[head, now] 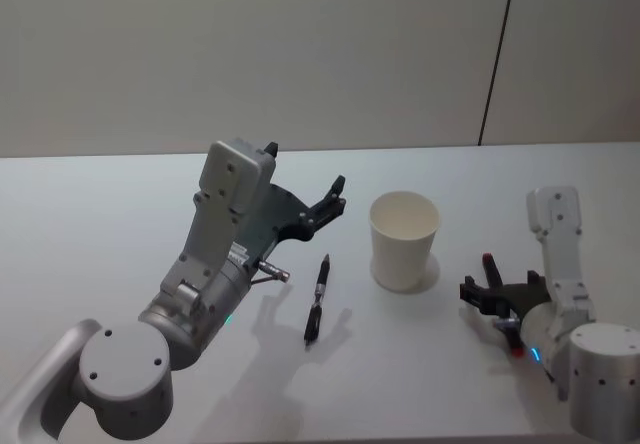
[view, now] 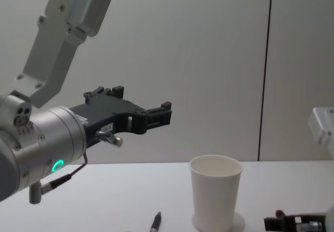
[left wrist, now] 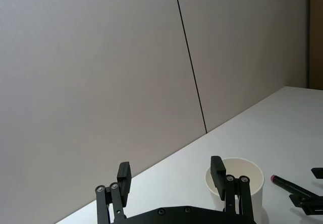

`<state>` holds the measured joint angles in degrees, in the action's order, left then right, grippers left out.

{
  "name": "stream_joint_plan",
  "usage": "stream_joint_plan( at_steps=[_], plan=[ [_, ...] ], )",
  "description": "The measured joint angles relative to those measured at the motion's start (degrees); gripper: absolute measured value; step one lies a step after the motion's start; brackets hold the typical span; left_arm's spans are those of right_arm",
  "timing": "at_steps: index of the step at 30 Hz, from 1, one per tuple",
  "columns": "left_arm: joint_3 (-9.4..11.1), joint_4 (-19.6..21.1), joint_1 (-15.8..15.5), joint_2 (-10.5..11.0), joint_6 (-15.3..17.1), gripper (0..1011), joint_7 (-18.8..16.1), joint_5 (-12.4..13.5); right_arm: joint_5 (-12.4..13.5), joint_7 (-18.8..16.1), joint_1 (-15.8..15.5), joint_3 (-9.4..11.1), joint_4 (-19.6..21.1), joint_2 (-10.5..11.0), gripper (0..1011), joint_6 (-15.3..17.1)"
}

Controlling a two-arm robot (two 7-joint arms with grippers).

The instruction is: Place the pen into the pen holder.

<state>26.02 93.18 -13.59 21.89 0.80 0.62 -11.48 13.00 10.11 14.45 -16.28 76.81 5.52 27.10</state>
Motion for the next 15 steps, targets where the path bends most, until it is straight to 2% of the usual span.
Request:
stream_joint_plan(
  at_steps=[5,7,9,11,12,14,15],
  plan=[
    [0.00,0.00,0.00,0.00,0.00,1003,0.00,0.00,-0.36,0.33,0.52,0.05,-1.28,-0.42,945,0.31],
    [0.00,0.00,0.00,0.00,0.00,1003,0.00,0.00,-0.47,0.39,0.73,0.09,-1.82,-0.57,869,0.46],
    [0.00,0.00,0.00,0.00,0.00,1003,0.00,0.00,-0.58,0.41,0.85,0.11,-2.13,-0.64,863,0.57],
    [0.00,0.00,0.00,0.00,0.00,1003,0.00,0.00,-0.68,0.42,1.01,0.16,-2.59,-0.77,766,0.69],
    [0.00,0.00,0.00,0.00,0.00,1003,0.00,0.00,-0.71,0.42,1.06,0.18,-2.72,-0.79,766,0.71],
    [0.00,0.00,0.00,0.00,0.00,1003,0.00,0.00,-0.83,0.42,1.16,0.24,-3.06,-0.88,668,0.81],
    [0.00,0.00,0.00,0.00,0.00,1003,0.00,0.00,-0.87,0.42,1.21,0.28,-3.19,-0.91,650,0.84]
  ],
)
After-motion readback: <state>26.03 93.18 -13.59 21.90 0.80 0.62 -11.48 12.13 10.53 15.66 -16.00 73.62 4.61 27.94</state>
